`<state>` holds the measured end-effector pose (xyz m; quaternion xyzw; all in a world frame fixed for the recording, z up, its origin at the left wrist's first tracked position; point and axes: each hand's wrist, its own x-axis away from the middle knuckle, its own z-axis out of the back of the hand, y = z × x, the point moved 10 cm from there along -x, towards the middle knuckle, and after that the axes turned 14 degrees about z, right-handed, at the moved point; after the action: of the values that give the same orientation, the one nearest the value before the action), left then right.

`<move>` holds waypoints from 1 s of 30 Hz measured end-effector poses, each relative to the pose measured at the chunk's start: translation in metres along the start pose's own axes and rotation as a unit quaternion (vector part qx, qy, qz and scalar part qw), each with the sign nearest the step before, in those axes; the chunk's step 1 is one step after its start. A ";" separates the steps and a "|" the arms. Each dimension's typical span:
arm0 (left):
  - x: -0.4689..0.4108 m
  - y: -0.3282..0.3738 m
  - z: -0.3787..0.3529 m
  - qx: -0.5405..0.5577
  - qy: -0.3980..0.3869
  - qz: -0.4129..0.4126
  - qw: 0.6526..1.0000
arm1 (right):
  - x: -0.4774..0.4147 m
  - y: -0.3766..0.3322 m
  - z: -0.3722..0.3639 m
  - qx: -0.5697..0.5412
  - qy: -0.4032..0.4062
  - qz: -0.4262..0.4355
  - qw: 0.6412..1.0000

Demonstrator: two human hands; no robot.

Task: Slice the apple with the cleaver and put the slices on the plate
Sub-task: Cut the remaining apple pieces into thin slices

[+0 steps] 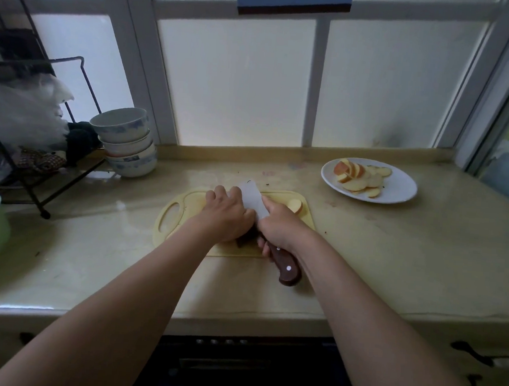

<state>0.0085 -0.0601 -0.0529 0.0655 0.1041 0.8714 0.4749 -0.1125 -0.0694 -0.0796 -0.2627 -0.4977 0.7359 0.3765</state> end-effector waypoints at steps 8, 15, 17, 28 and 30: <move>0.004 0.001 -0.005 0.008 -0.063 -0.011 0.998 | 0.001 -0.001 0.003 -0.015 0.002 0.002 1.000; 0.011 -0.009 0.010 0.021 -0.056 -0.046 0.997 | 0.005 0.009 0.020 -0.103 0.078 -0.017 0.991; 0.012 -0.012 0.015 0.031 -0.069 -0.068 0.995 | 0.007 0.012 0.023 -0.121 0.104 -0.024 0.987; 0.004 -0.046 0.026 0.244 -0.148 -0.037 0.958 | 0.020 0.008 0.050 -0.138 0.149 -0.013 0.979; 0.003 -0.050 0.024 0.282 -0.169 -0.020 0.944 | 0.023 0.005 0.052 -0.122 0.144 -0.007 0.982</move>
<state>0.0528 -0.0283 -0.0424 0.3406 0.2648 0.7732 0.4648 -0.1669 -0.0800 -0.0657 -0.4067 -0.5261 0.6215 0.4142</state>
